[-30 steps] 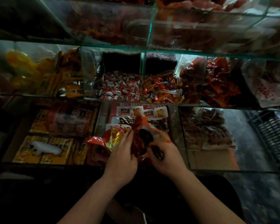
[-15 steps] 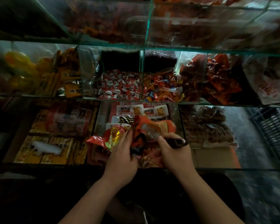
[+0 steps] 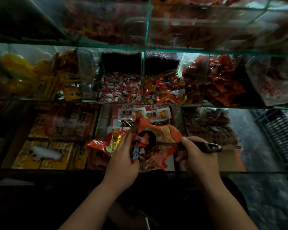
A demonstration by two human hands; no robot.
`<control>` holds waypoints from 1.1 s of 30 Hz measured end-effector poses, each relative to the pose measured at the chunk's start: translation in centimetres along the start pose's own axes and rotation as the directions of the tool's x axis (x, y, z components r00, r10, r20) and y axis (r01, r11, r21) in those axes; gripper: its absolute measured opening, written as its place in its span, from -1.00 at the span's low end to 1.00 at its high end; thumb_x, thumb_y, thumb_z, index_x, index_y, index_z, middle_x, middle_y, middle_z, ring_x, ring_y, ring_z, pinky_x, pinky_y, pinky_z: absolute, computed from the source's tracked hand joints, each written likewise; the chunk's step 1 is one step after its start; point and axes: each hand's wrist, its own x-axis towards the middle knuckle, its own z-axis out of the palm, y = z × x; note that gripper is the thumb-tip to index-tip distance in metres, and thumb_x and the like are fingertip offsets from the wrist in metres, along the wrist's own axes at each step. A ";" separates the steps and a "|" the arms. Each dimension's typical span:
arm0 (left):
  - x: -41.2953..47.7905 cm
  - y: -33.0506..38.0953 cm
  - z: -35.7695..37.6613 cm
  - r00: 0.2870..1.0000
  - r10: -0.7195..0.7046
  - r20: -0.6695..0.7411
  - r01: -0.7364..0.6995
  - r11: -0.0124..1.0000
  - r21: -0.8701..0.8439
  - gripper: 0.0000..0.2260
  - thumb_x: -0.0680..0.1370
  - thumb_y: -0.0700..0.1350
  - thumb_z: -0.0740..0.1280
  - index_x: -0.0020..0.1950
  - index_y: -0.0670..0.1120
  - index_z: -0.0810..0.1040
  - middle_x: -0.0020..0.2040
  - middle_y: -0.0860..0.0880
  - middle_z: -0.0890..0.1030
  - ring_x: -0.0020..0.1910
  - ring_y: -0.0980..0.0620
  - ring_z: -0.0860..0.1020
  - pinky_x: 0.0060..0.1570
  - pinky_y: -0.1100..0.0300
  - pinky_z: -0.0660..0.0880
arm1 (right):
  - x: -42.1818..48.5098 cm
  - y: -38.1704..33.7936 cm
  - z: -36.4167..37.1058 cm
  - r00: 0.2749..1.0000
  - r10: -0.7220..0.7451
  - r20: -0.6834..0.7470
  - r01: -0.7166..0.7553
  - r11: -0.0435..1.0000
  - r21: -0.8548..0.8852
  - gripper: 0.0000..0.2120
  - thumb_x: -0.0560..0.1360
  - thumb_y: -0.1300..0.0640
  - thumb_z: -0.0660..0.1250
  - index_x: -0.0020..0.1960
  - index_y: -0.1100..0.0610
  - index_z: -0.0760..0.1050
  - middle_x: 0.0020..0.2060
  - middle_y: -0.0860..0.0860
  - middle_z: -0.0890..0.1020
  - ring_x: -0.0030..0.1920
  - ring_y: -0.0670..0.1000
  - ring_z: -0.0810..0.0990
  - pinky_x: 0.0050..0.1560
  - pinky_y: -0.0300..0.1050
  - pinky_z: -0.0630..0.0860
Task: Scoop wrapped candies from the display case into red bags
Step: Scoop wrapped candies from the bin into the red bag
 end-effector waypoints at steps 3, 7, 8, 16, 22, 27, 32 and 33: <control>0.1 0.3 0.1 0.999 0.016 -0.050 -0.013 0.997 0.072 -0.26 0.58 -0.10 0.39 0.64 0.20 0.07 0.60 0.26 0.10 0.60 0.19 0.08 0.55 -0.03 0.23 | -0.7 -0.7 -1.2 0.999 -0.028 -0.029 0.029 1.000 0.012 -0.89 0.56 0.02 0.42 -0.12 -0.13 0.69 -0.35 0.07 0.73 -0.40 0.10 0.72 -0.50 -0.24 0.41; -0.2 1.2 0.5 0.977 0.120 -0.177 -0.078 0.970 0.231 -0.33 0.57 -0.08 0.40 0.62 0.06 0.17 0.60 0.22 0.04 0.57 0.29 -0.07 0.53 0.15 0.01 | -1.6 -1.4 -2.4 0.997 -0.073 -0.008 0.073 0.997 0.040 -0.91 0.55 -0.02 0.40 -0.11 -0.10 0.68 -0.32 0.07 0.74 -0.42 0.11 0.71 -0.56 -0.27 0.41; -0.1 1.6 0.6 0.967 0.175 -0.186 -0.126 0.961 0.247 -0.37 0.57 -0.09 0.40 0.59 0.03 0.23 0.60 0.16 0.11 0.57 0.28 -0.02 0.51 0.18 0.03 | -1.7 -1.5 -2.7 0.998 -0.063 -0.011 0.063 0.995 0.079 -0.91 0.53 -0.02 0.40 -0.10 -0.08 0.68 -0.30 0.07 0.74 -0.42 0.12 0.71 -0.57 -0.25 0.41; 2.1 3.4 2.2 0.976 0.199 -0.089 -0.146 0.899 0.412 -0.39 0.61 0.27 0.06 0.60 0.00 0.29 0.58 0.05 0.28 0.59 0.10 0.11 0.58 0.09 -0.17 | -2.9 -3.4 -5.1 1.000 -0.002 -0.028 0.012 0.941 0.338 -0.83 0.44 0.06 0.36 -0.29 0.04 0.66 -0.33 0.12 0.71 -0.29 0.27 0.75 -0.38 -0.09 0.63; 3.3 3.2 2.2 0.964 0.224 -0.141 -0.145 0.892 0.427 -0.41 0.65 0.26 -0.04 0.48 -0.03 0.47 0.47 0.03 0.47 0.52 0.07 0.32 0.58 -0.01 -0.12 | -4.8 -4.4 -5.6 0.990 -0.075 0.118 0.014 0.895 0.446 -0.70 0.52 0.40 0.39 -0.28 0.08 0.63 -0.31 0.21 0.71 -0.23 0.30 0.76 -0.27 -0.10 0.67; 3.4 4.1 1.3 0.950 0.249 -0.187 -0.153 0.897 0.415 -0.43 0.65 0.23 0.01 0.44 -0.06 0.51 0.45 0.01 0.49 0.49 0.05 0.35 0.51 0.29 -0.27 | -5.3 -5.3 -5.5 0.978 -0.137 0.158 0.044 0.874 0.484 -0.73 0.44 0.39 0.49 -0.29 0.08 0.60 -0.29 0.24 0.71 -0.20 0.30 0.76 -0.24 -0.08 0.68; 4.8 5.8 0.7 0.923 0.316 -0.218 -0.219 0.901 0.375 -0.47 0.65 0.23 0.05 0.46 -0.04 0.49 0.46 0.03 0.46 0.48 0.11 0.28 0.56 0.14 -0.07 | -5.5 -6.3 -5.8 0.977 -0.177 0.117 0.091 0.849 0.521 -0.85 0.37 0.26 0.46 -0.28 0.05 0.58 -0.29 0.21 0.72 -0.19 0.31 0.76 -0.21 -0.07 0.69; 5.5 6.4 0.6 0.921 0.325 -0.214 -0.231 0.900 0.370 -0.48 0.65 0.23 0.06 0.47 -0.03 0.47 0.47 0.04 0.44 0.49 0.10 0.28 0.57 0.08 0.01 | -5.4 -6.7 -5.9 0.979 -0.175 0.107 0.092 0.842 0.531 -0.84 0.39 0.27 0.44 -0.29 0.04 0.58 -0.30 0.19 0.72 -0.19 0.30 0.76 -0.21 -0.07 0.69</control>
